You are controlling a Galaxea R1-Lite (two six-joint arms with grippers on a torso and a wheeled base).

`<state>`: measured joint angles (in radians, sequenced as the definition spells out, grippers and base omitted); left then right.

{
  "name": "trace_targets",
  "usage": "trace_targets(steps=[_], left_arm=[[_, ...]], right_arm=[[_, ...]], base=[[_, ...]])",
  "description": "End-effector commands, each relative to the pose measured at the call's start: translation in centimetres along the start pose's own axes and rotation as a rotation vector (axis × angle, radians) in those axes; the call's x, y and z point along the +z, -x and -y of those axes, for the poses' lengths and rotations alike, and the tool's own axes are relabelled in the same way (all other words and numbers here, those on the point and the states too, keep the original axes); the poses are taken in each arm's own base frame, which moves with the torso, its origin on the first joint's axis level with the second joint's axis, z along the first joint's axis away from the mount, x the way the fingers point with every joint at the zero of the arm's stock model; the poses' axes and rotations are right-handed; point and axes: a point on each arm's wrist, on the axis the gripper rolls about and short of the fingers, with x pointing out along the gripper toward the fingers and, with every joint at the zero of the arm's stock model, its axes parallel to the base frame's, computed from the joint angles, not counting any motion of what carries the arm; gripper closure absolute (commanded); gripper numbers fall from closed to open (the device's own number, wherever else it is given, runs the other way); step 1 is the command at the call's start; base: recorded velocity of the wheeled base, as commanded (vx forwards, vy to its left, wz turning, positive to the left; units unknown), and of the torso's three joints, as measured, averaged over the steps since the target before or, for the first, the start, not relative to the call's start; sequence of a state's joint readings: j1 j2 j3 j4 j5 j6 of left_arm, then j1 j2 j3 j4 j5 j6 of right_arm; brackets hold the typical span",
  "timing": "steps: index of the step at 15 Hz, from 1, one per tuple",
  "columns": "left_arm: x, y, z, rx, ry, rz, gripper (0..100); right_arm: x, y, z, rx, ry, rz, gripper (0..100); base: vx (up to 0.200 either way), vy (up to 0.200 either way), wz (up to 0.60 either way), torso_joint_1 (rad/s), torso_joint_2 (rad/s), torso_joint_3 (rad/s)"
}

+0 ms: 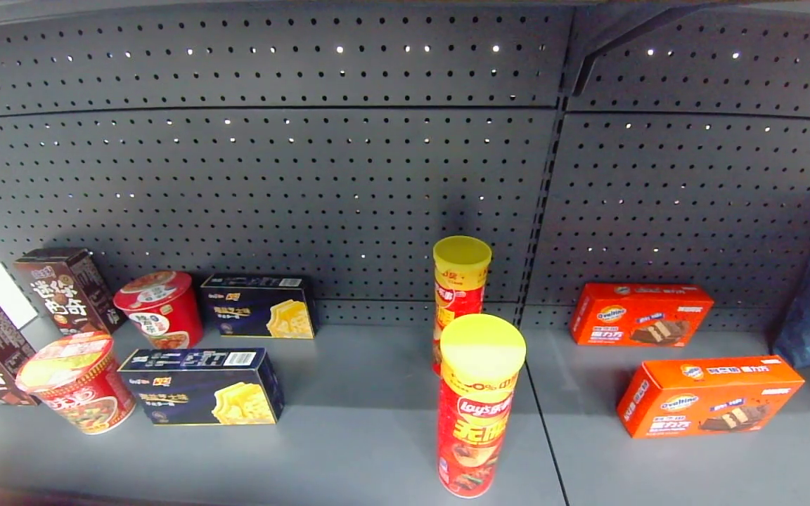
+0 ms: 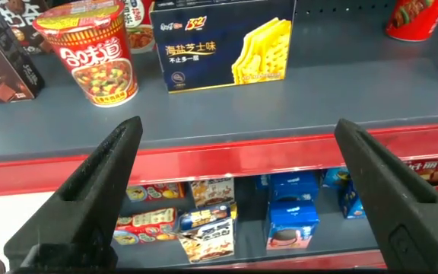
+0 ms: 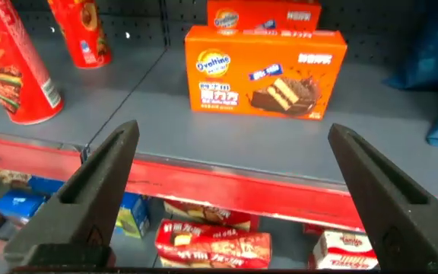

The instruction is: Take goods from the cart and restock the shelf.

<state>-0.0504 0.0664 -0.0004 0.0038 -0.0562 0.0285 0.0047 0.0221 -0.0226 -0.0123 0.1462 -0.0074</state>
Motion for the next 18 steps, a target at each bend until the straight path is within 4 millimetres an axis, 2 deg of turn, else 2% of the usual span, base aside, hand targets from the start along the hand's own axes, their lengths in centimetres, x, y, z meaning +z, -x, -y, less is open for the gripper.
trace_targets(steps=[1,4,18], left_arm=[[-0.01,-0.03,0.00,0.002,0.000,-0.005,0],[0.01,-0.05,-0.01,0.001,-0.006,-0.005,0],[-0.01,-0.03,0.00,0.001,0.000,-0.005,0]], right_arm=[[-0.07,0.17,-0.04,-0.004,0.004,0.022,0],[-0.08,0.17,-0.06,0.007,0.005,0.021,0],[-0.08,0.17,-0.14,0.042,0.008,0.021,0]], base=[[0.000,0.000,0.00,0.000,0.00,0.000],[-0.067,0.000,0.00,-0.001,0.00,0.001],[0.000,0.000,0.00,0.000,0.00,0.000]])
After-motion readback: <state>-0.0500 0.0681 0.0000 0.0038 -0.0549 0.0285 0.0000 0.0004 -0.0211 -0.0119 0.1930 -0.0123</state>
